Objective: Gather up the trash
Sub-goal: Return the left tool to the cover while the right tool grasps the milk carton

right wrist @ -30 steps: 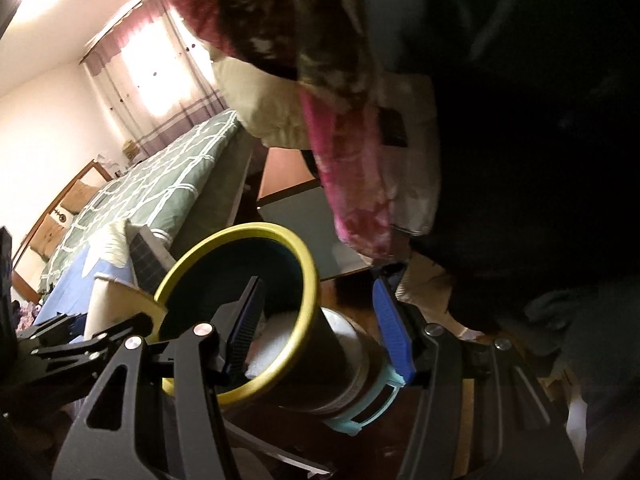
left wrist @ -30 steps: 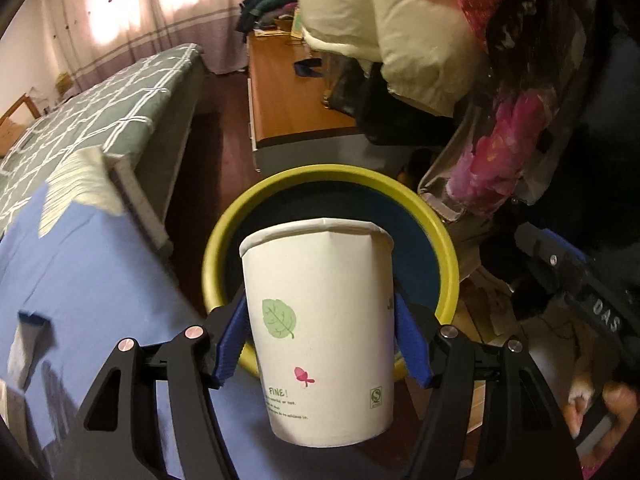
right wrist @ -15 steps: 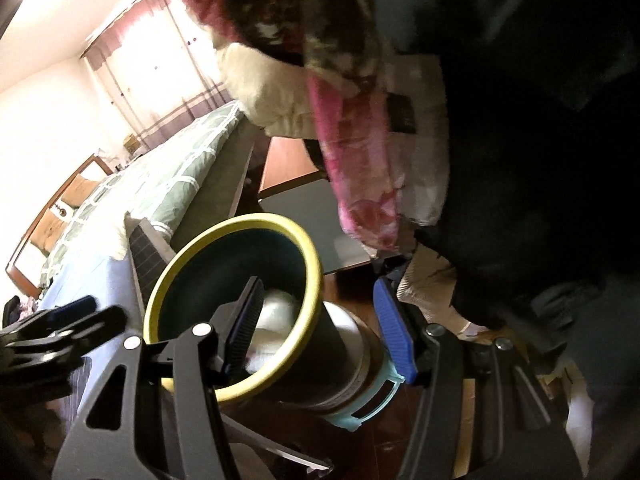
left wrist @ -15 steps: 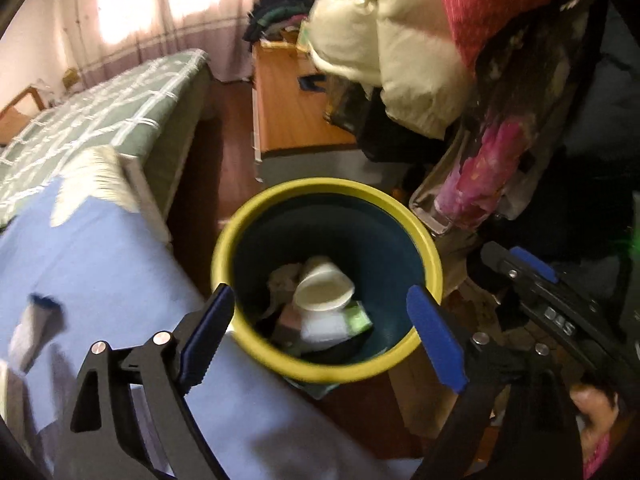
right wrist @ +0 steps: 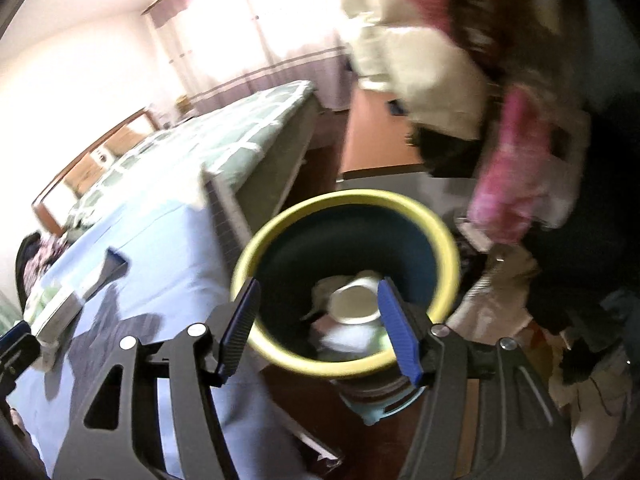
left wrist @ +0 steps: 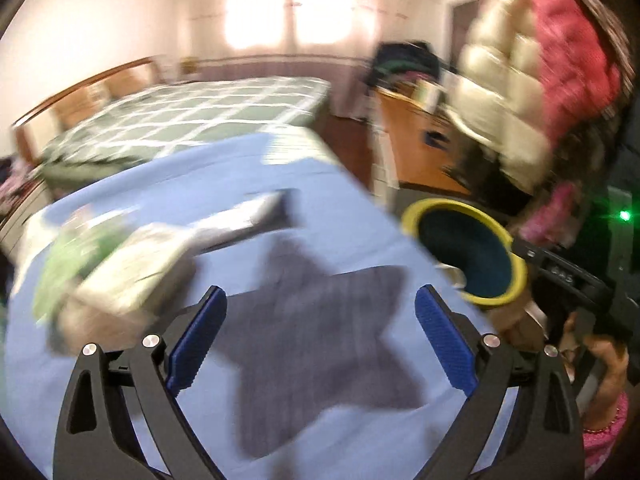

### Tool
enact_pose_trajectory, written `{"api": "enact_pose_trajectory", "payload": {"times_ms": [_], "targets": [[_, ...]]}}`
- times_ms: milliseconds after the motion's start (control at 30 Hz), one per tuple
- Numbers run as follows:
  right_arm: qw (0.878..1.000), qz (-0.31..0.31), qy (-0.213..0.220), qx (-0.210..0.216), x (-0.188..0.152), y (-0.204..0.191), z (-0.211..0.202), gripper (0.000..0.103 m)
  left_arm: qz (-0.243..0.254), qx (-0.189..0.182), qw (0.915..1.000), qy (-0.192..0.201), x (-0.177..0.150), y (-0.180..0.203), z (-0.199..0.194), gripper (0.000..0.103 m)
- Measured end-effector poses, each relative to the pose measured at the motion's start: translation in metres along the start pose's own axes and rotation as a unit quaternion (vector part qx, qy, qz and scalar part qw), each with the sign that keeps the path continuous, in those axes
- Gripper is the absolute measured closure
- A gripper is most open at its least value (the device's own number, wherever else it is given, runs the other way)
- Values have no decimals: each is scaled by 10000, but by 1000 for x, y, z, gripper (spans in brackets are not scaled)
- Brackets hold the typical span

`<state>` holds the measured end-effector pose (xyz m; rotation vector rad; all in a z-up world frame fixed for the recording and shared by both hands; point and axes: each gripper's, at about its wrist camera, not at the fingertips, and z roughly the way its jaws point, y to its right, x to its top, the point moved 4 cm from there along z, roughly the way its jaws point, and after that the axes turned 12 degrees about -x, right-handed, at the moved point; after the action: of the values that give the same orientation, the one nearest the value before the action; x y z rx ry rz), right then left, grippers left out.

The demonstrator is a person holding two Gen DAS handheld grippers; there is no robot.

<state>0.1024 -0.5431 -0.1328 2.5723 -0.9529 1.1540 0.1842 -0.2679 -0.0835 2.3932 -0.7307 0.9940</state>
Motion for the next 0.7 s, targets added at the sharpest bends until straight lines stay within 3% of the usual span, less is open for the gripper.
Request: {"api": "enact_pose_trajectory", "payload": {"times_ms": [167, 433, 700], "targets": [[9979, -530, -61, 377, -11, -67, -8, 45, -703, 655, 9943, 469, -29, -73, -60, 9], [9853, -1403, -84, 971, -27, -180, -18, 45, -1358, 1618, 9737, 856, -79, -157, -131, 8], [9822, -1635, -50, 927, -5, -246, -5, 45, -1713, 1658, 9669, 911, -102, -194, -138, 7]]}}
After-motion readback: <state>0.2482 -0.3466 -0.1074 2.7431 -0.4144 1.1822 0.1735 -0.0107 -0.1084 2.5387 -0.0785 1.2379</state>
